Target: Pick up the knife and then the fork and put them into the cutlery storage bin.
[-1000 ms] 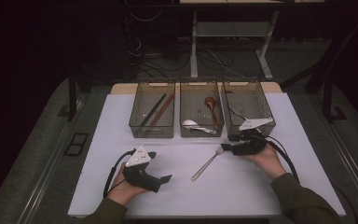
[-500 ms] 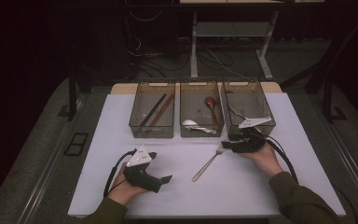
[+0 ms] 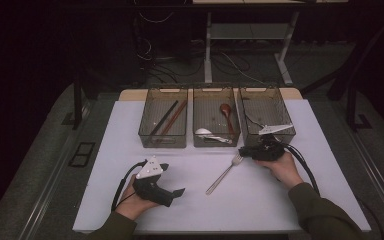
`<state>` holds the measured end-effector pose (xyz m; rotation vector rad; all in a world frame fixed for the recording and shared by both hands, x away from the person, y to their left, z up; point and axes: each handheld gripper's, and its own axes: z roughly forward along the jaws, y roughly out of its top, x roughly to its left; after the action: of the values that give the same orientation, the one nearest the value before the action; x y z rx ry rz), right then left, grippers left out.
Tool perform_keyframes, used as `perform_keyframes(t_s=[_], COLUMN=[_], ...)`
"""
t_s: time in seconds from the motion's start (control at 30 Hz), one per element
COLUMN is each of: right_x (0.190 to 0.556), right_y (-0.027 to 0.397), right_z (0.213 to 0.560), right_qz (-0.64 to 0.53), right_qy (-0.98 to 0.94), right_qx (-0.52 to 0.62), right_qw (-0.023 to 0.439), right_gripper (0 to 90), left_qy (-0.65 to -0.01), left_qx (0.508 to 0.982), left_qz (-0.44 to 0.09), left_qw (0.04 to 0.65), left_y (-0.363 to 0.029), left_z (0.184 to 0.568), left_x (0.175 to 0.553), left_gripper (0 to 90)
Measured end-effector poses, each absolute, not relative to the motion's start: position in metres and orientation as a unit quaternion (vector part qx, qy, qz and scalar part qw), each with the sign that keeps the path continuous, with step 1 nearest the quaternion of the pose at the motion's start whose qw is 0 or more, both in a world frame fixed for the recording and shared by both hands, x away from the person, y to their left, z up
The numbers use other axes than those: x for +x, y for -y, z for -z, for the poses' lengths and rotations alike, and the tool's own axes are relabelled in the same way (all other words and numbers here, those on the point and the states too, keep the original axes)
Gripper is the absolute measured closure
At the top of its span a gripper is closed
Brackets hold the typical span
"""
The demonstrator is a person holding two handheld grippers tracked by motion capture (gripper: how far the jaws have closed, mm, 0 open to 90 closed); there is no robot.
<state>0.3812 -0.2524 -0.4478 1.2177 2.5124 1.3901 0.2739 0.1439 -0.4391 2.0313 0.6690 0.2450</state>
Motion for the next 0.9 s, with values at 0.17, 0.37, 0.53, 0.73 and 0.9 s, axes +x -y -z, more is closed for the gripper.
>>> perform_keyframes(t_s=[0.17,0.37,0.53,0.73,0.9], right_x=[0.379,0.375,0.371,0.365,0.366], right_y=[0.257,0.259,0.259,0.261,0.27], right_z=[0.437,0.422,0.406,0.387,0.375], right_qz=[-0.471,-0.503,-0.535,-0.535,-0.533], right_qy=[-0.798,-0.789,-0.777,-0.783,-0.782], right_qx=[0.376,0.353,0.332,0.316,0.321], right_qw=[0.003,-0.004,-0.014,0.022,0.048], right_gripper=[82.0,85.8,88.9,89.0,89.0], left_qy=[-0.272,-0.272,-0.273,-0.273,-0.274], left_qx=[0.832,0.832,0.831,0.831,0.831], left_qz=[-0.101,-0.101,-0.101,-0.101,-0.101], left_qw=[0.474,0.474,0.474,0.474,0.473], left_y=[-0.144,-0.144,-0.144,-0.143,-0.143], left_z=[0.439,0.439,0.439,0.439,0.439], left_x=[0.274,0.274,0.274,0.274,0.274], left_gripper=[0.0,0.0,0.0,0.0,0.0])
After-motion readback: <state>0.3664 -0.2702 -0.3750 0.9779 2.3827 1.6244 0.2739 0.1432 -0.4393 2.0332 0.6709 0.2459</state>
